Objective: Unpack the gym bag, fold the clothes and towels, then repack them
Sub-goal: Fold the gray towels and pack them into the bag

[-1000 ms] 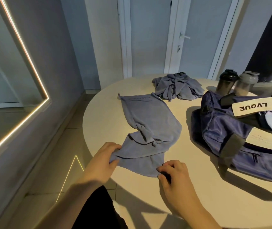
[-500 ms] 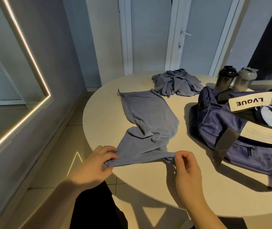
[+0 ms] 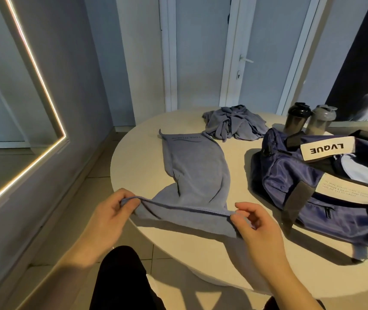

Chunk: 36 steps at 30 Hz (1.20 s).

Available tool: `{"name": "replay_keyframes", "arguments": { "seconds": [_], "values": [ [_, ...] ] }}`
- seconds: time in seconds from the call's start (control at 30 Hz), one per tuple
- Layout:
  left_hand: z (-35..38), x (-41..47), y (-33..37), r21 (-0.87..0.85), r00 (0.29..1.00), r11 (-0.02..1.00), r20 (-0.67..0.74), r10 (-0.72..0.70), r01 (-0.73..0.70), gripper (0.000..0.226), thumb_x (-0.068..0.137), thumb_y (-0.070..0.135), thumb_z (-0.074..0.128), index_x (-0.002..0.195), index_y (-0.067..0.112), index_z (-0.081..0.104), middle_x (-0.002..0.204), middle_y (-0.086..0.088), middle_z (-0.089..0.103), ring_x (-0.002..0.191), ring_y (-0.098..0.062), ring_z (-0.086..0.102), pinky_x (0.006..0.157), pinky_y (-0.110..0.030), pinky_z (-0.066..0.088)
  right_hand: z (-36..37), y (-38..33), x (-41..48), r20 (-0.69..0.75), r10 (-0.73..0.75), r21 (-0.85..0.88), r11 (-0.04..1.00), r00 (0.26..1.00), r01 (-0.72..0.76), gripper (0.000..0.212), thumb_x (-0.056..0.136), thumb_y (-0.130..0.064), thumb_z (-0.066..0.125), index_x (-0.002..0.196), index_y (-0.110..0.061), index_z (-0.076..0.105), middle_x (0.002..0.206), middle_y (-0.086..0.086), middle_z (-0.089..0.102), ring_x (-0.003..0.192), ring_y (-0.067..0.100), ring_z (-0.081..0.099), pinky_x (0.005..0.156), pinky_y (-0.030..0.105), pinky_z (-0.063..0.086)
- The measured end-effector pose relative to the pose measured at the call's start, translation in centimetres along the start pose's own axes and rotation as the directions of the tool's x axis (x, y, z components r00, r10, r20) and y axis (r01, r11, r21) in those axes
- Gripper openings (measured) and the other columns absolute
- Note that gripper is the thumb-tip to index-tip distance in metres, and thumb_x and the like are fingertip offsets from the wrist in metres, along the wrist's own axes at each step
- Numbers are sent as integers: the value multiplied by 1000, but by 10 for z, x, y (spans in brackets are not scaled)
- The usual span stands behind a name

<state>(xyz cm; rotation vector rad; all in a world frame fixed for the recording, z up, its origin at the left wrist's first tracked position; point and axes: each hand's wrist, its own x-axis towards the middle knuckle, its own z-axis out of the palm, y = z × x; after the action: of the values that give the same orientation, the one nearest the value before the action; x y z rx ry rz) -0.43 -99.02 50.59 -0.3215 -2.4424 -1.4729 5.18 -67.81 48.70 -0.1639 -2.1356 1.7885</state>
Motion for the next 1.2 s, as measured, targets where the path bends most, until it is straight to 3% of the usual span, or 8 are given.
{"name": "replay_keyframes", "arguments": {
  "seconds": [0.13, 0.27, 0.33, 0.57, 0.7, 0.83, 1.03, 1.2],
  "values": [
    [-6, 2, 17, 25, 994, 997, -85, 75, -73, 20, 100, 7, 57, 89, 20, 67, 85, 15, 69, 83, -3, 64, 68, -8, 46, -29, -15, 8, 355, 13, -204, 977, 935, 64, 34, 90, -6, 71, 112, -32, 72, 108, -15, 73, 102, 7, 66, 87, 27, 54],
    [-14, 1, 26, -1, 989, 996, -115, 90, -91, 29, 97, 9, 61, 81, 31, 68, 82, 14, 70, 80, -4, 65, 66, -9, 47, -39, -31, 12, 289, 3, -238, 969, 957, 69, 27, 96, -8, 64, 95, -31, 78, 94, -10, 76, 90, 9, 70, 77, 23, 54],
    [-20, 1, 32, -11, 992, 997, -102, 74, -76, 30, 98, 9, 61, 78, 30, 70, 78, 12, 71, 79, -7, 66, 65, -11, 47, -44, -40, 16, 284, -1, -176, 983, 959, 53, 22, 96, -11, 65, 91, -28, 80, 92, -2, 77, 86, 18, 72, 76, 33, 57],
    [-40, 11, 48, -75, 988, 996, 155, -28, 40, 27, 99, 24, 59, 80, 31, 75, 79, 0, 73, 75, -14, 68, 69, -22, 51, -41, -62, 39, 410, 42, -60, 998, 911, -19, 11, 94, -16, 67, 96, -15, 78, 95, 13, 76, 89, 33, 72, 80, 42, 56],
    [-39, 50, 33, 9, 990, 997, 117, -82, 81, 17, 97, 34, 63, 88, 28, 76, 87, 9, 73, 81, -7, 67, 78, -32, 53, -20, -64, 75, 342, 70, -201, 980, 937, 0, 12, 96, -21, 67, 94, -13, 76, 86, 8, 76, 78, 28, 72, 70, 35, 60],
    [-38, 108, 12, 56, 995, 996, 67, -75, 72, 14, 96, 36, 67, 95, 24, 76, 87, 8, 73, 85, -9, 68, 79, -35, 55, 5, -62, 132, 235, 44, -239, 971, 971, 13, 16, 92, -23, 74, 87, -8, 73, 69, 12, 69, 55, 23, 55, 50, 33, 46],
    [-29, 229, -10, 123, 999, 992, -40, 7, -2, 14, 97, 32, 66, 94, 20, 72, 86, 7, 68, 77, 0, 58, 63, -12, 42, 51, -77, 240, 216, -14, -361, 928, 976, 93, 25, 94, -21, 72, 90, 3, 70, 72, 18, 65, 59, 21, 53, 44, 23, 44],
    [2, 314, -67, 219, 999, 975, 34, -37, 28, 16, 96, 29, 68, 90, 16, 74, 89, -2, 70, 86, -20, 64, 71, -28, 46, 87, -49, 318, 303, 45, -497, 859, 952, 118, 20, 97, -18, 67, 83, -5, 71, 67, 10, 61, 54, 18, 49, 46, 24, 43]
  ]
}}
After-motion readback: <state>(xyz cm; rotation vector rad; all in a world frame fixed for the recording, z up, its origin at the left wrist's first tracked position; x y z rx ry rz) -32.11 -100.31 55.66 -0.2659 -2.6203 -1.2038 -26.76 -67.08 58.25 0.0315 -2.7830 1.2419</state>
